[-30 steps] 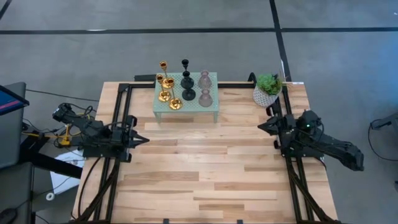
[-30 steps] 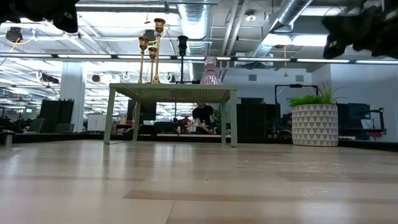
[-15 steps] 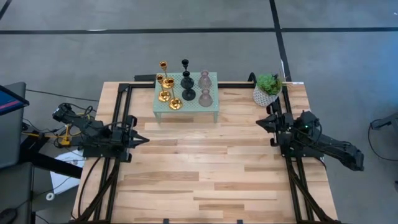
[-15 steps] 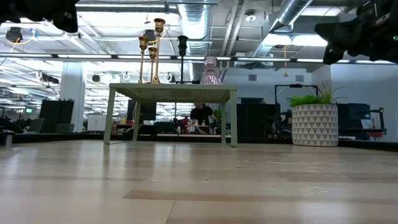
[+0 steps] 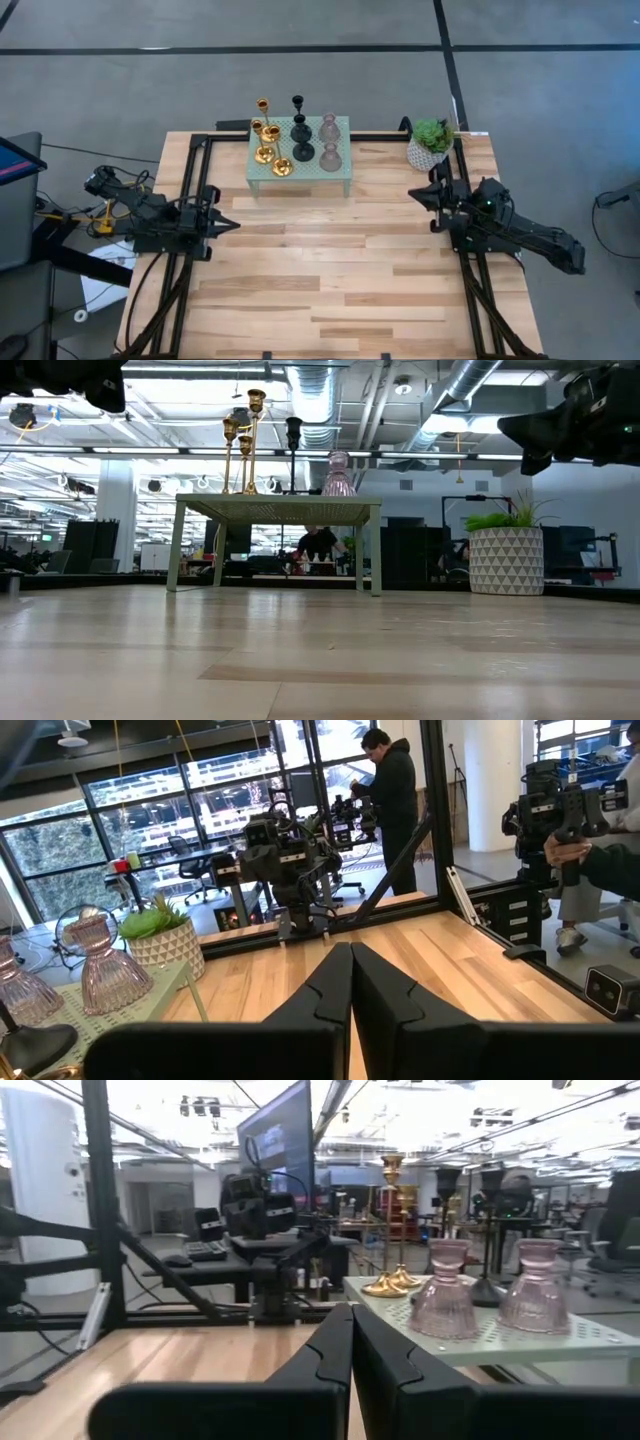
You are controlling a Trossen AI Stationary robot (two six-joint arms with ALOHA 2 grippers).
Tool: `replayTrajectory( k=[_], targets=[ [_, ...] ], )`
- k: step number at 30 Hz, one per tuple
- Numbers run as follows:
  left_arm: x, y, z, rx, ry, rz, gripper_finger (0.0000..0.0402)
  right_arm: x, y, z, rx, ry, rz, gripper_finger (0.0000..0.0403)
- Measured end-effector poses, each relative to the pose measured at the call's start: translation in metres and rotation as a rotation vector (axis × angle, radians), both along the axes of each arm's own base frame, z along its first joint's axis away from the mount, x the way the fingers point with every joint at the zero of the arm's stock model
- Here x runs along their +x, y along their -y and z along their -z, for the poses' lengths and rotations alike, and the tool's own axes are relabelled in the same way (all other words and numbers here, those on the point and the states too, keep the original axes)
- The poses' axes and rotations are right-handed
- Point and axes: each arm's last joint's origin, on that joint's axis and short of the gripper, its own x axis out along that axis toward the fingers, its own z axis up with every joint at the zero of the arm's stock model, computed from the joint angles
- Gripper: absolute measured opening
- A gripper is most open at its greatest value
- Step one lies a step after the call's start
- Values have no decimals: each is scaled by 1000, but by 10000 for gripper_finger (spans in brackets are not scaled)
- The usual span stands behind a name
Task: Pick & Place candle stick holders
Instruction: Return to Home Position
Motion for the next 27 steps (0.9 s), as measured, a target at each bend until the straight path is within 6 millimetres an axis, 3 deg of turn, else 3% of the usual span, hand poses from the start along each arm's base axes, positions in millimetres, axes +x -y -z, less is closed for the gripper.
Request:
replayTrajectory(
  k=[19, 27],
  targets=[
    [0, 0, 0, 0, 0, 0, 8, 1, 1, 5, 12, -46, 25, 0],
    [0, 0, 0, 0, 0, 0, 8, 1, 3, 5, 29, -41, 191, 0]
  ],
)
